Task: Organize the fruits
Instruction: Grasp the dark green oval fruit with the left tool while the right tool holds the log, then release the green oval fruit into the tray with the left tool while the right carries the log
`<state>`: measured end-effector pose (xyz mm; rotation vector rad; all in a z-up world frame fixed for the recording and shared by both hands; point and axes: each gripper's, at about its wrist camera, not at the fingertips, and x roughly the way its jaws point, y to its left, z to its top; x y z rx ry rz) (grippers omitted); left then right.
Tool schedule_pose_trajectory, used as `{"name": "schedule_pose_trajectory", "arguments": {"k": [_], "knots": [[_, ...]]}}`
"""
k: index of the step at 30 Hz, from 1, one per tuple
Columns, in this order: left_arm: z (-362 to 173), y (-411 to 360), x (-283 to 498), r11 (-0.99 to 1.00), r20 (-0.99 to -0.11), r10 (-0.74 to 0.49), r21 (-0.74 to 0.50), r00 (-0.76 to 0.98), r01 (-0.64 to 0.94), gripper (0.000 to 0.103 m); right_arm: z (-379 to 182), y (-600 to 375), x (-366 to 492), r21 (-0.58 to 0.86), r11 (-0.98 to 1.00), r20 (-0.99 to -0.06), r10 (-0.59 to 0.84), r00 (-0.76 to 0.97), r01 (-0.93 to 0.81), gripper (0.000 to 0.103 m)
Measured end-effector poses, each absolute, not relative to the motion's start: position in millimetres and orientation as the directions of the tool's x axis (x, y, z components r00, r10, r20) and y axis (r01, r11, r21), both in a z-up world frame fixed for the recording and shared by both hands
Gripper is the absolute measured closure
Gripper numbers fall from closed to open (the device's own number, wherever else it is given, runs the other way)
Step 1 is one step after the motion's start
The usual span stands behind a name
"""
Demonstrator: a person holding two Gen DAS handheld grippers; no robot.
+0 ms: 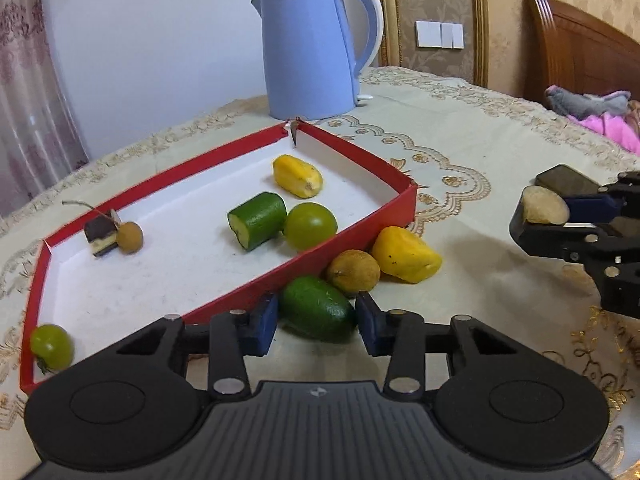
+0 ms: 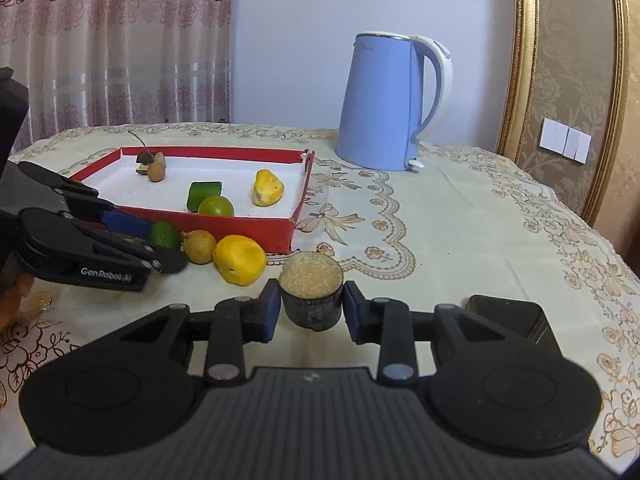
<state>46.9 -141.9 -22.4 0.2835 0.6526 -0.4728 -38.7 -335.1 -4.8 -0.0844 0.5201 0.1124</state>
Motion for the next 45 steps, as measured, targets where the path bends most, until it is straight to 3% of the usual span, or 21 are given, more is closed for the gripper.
{"name": "schedule_pose_trajectory", "arguments": {"k": [10, 27, 37, 45], "knots": [[-16, -120, 36, 0.896, -0.638, -0.319, 0.038, 0.701, 0.443, 0.062, 1, -327, -41, -0.052, 0.986, -0.487, 0.112, 0.866, -0.157, 0.071], [29, -57, 49, 0.985, -0.585, -0.146, -0.009, 0.798, 0.174, 0.062, 31, -287, -48, -0.059, 0.954, -0.41, 0.245, 0.878, -0.294, 0.071], [26, -63, 90, 0.997, -0.571, 0.026, 0.07, 0.821, 0.018, 0.062, 48, -263, -51, -0.077, 0.931, -0.368, 0.306, 0.878, -0.356, 0.071], [24, -67, 110, 0.995, -0.571, 0.076, 0.102, 0.817, -0.022, 0.062, 47, -256, -47, -0.081, 0.926, -0.375, 0.315, 0.872, -0.369, 0.071]]}}
